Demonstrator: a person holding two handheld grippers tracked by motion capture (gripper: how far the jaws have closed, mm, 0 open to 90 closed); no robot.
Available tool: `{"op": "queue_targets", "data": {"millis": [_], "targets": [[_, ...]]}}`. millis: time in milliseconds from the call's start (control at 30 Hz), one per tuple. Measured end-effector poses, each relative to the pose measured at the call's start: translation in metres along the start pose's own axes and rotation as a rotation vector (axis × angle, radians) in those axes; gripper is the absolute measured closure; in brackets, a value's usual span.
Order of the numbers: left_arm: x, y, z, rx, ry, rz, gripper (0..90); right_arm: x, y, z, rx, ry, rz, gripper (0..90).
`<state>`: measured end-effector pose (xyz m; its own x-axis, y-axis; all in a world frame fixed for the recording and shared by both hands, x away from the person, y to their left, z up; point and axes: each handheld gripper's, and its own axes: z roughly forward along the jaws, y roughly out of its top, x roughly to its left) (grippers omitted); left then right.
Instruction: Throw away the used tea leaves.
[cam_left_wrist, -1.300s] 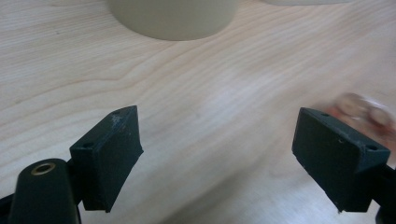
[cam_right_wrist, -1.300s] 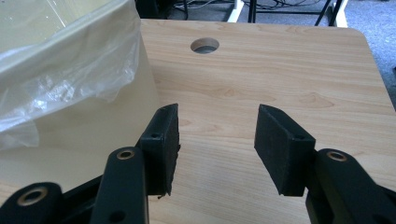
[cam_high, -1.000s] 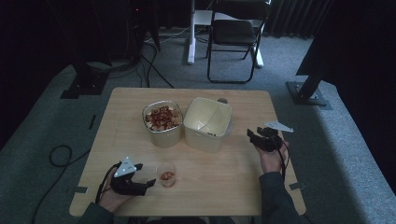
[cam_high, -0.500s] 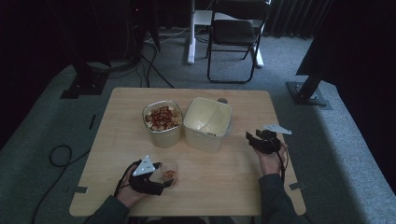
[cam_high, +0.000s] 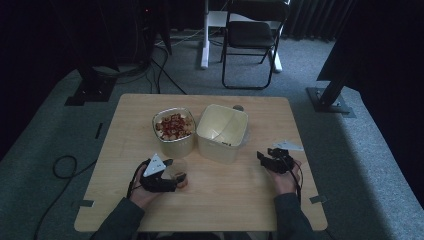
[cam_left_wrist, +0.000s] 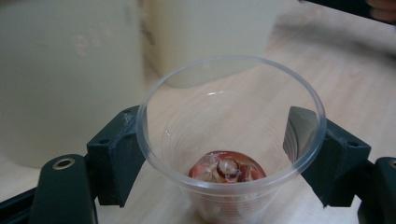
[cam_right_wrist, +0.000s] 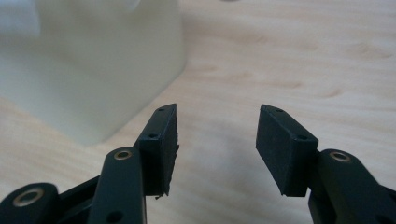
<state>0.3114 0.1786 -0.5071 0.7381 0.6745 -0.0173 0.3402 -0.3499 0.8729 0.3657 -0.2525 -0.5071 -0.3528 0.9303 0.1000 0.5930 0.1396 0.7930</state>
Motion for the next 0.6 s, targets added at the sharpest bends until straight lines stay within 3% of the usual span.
{"op": "queue_targets", "data": {"millis": [100,267,500,600], "targets": [[0.002,0.001,0.000,0.000,0.025,0.011,23.8,0.005,-0.007,0.003,0.025,0.005,-0.029,47.4],[0.009,0.000,0.000,-0.010,0.083,-0.007,23.8,0.010,-0.017,0.009,0.061,0.011,-0.055,47.2],[0.011,-0.003,0.007,0.006,0.040,-0.049,23.8,0.015,-0.027,0.017,0.096,0.003,-0.088,46.6],[0.011,-0.001,0.005,-0.007,0.048,-0.057,23.7,0.015,-0.029,0.018,0.097,0.005,-0.089,46.6]]}}
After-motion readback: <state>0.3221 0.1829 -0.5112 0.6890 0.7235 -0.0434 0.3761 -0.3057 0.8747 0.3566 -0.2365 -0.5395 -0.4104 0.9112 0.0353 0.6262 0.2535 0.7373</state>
